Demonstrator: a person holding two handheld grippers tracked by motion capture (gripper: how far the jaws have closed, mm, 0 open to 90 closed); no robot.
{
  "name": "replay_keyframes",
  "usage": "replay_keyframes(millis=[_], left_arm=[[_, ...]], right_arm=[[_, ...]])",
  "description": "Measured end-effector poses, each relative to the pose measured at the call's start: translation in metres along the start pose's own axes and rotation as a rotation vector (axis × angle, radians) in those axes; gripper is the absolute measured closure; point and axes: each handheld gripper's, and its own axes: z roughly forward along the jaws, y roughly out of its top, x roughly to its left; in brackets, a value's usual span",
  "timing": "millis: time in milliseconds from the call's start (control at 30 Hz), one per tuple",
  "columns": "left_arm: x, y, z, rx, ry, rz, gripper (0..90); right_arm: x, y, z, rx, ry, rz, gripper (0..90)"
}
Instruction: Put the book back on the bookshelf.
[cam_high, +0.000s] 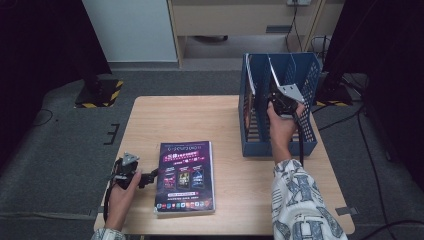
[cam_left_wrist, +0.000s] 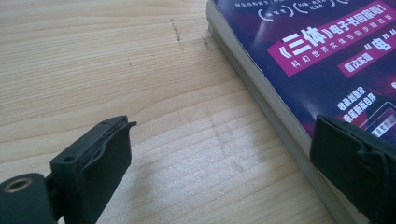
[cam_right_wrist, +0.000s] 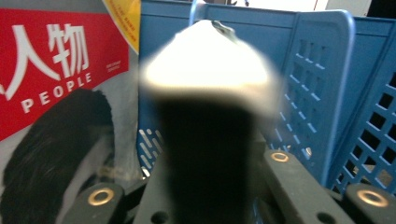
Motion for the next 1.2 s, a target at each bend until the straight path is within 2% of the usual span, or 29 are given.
replay_keyframes(millis=[100, 167, 333, 633, 833, 1067, 1200], left_arm=[[0.000, 0.000, 0.000, 0.000, 0.001, 0.001, 4.8], [0.000, 0.000, 0.000, 0.000, 0.001, 0.001, 4.8], [0.000, 0.000, 0.000, 0.000, 0.001, 0.001, 4.8], [-0.001, 0.000, 0.000, 0.001, 0.005, 0.005, 4.8], [-0.001, 0.000, 0.000, 0.005, 0.008, 0.009, 4.7], [-0.001, 0.000, 0.001, 0.006, 0.011, 0.013, 4.6], [-0.001, 0.000, 0.000, 0.011, 0.016, 0.019, 4.8]], right_arm=[[0.003, 0.000, 0.000, 0.004, 0.005, -0.018, 77.5], [0.003, 0.000, -0.001, 0.006, 0.010, -0.013, 76.3], [0.002, 0.000, -0.002, 0.012, 0.031, -0.016, 68.1], [0.001, 0.002, -0.013, 0.013, 0.079, -0.014, 44.3], [-0.003, -0.004, -0.024, 0.009, 0.080, -0.014, 31.0], [-0.009, -0.011, -0.037, 0.015, 0.087, -0.002, 26.1], [-0.010, -0.015, -0.045, 0.032, 0.122, 0.011, 23.3]])
